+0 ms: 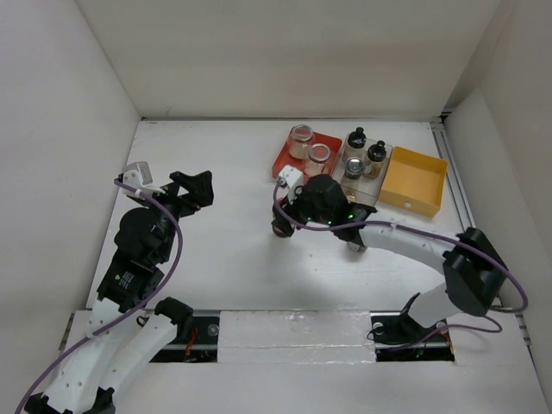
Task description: Organize the condiment bottles
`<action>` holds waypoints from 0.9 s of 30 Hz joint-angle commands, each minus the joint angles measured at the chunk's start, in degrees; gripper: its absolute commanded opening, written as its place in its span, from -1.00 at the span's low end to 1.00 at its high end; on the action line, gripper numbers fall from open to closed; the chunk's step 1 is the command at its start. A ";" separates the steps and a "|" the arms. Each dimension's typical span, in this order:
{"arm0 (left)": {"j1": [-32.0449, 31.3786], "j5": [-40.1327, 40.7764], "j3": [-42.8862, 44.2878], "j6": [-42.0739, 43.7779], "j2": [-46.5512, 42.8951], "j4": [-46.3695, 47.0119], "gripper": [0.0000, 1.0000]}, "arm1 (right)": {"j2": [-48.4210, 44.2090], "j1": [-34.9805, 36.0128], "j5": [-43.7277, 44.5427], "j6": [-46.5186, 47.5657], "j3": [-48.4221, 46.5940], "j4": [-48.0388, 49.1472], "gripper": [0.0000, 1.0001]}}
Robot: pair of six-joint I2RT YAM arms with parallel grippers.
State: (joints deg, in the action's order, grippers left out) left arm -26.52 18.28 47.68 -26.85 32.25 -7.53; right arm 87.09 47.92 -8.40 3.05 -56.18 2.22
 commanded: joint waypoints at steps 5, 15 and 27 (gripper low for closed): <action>0.16 -2.11 0.75 0.84 -0.35 2.34 0.99 | -17.03 -17.46 13.13 0.38 -9.47 13.51 0.02; 0.16 -5.45 0.75 0.84 -0.35 2.34 0.99 | -15.29 -41.49 24.58 -4.80 -8.86 14.48 0.13; 0.16 -4.75 1.27 0.84 -0.35 2.34 0.99 | 2.99 -56.44 8.59 -10.08 -13.86 19.14 0.13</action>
State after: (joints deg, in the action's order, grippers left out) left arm -26.52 13.58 47.68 -26.83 31.86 -7.53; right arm 91.96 -8.58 5.82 -5.10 -63.70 10.50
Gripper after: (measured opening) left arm 0.993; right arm 0.745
